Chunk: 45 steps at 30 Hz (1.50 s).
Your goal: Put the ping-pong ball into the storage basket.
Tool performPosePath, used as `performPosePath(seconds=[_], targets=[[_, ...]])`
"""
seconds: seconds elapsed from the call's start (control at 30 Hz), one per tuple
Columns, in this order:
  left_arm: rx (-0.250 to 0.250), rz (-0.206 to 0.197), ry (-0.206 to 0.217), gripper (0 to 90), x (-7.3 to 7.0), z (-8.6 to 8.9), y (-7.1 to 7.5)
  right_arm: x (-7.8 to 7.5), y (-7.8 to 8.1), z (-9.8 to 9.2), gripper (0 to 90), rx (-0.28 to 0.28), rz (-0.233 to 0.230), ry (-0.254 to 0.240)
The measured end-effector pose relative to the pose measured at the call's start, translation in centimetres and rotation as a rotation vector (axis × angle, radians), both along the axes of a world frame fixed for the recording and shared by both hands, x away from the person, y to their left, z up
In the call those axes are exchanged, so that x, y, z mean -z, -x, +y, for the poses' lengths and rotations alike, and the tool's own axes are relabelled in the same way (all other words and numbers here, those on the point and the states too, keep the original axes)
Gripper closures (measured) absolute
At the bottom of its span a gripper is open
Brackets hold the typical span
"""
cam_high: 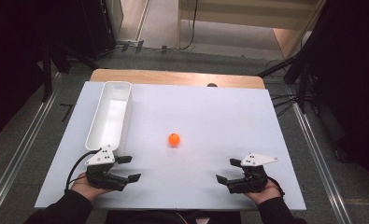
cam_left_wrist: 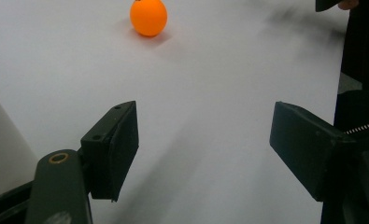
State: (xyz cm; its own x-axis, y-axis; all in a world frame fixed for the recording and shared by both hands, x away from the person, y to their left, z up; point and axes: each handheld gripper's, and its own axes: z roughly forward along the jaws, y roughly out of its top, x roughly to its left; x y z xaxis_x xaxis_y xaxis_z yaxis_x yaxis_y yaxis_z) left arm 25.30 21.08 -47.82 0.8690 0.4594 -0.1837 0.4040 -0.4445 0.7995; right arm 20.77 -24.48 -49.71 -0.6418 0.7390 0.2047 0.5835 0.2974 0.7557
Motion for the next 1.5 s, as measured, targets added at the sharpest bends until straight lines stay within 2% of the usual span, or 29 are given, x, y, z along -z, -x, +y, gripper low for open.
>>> performPosePath(seconds=[0.77,1.03,1.1,1.17,1.23,1.3,1.37,1.5], targets=[[0.006,0.02,0.019,24.4,0.1,-0.1,0.0,0.1,-0.2,0.3,12.7,-0.01,0.021,0.01],[0.019,0.007,0.033,24.3,-0.2,-0.4,0.1,0.2,-0.3,0.4,12.7,-0.016,0.02,0.012],[0.029,0.01,0.039,23.6,-0.2,-0.7,0.1,0.2,-0.3,0.4,12.7,-0.016,0.02,0.012],[0.042,0.021,0.044,17.2,-0.3,-0.9,0.1,0.2,-0.3,0.4,12.7,-0.017,0.017,0.013],[0.057,0.011,0.055,16.7,-0.4,-1.2,0.2,0.2,-0.2,0.4,12.7,-0.017,0.017,0.015],[0.06,-0.004,0.048,13.5,-0.5,-1.5,0.2,0.2,-0.2,0.3,12.7,-0.017,0.014,0.02],[0.053,-0.022,0.038,13.6,-0.5,-1.7,0.2,0.2,-0.2,0.3,12.7,-0.014,0.009,0.023],[0.055,-0.01,0.054,13.4,-0.6,-2.0,0.3,0.1,-0.2,0.3,12.7,-0.011,0.014,0.025]])
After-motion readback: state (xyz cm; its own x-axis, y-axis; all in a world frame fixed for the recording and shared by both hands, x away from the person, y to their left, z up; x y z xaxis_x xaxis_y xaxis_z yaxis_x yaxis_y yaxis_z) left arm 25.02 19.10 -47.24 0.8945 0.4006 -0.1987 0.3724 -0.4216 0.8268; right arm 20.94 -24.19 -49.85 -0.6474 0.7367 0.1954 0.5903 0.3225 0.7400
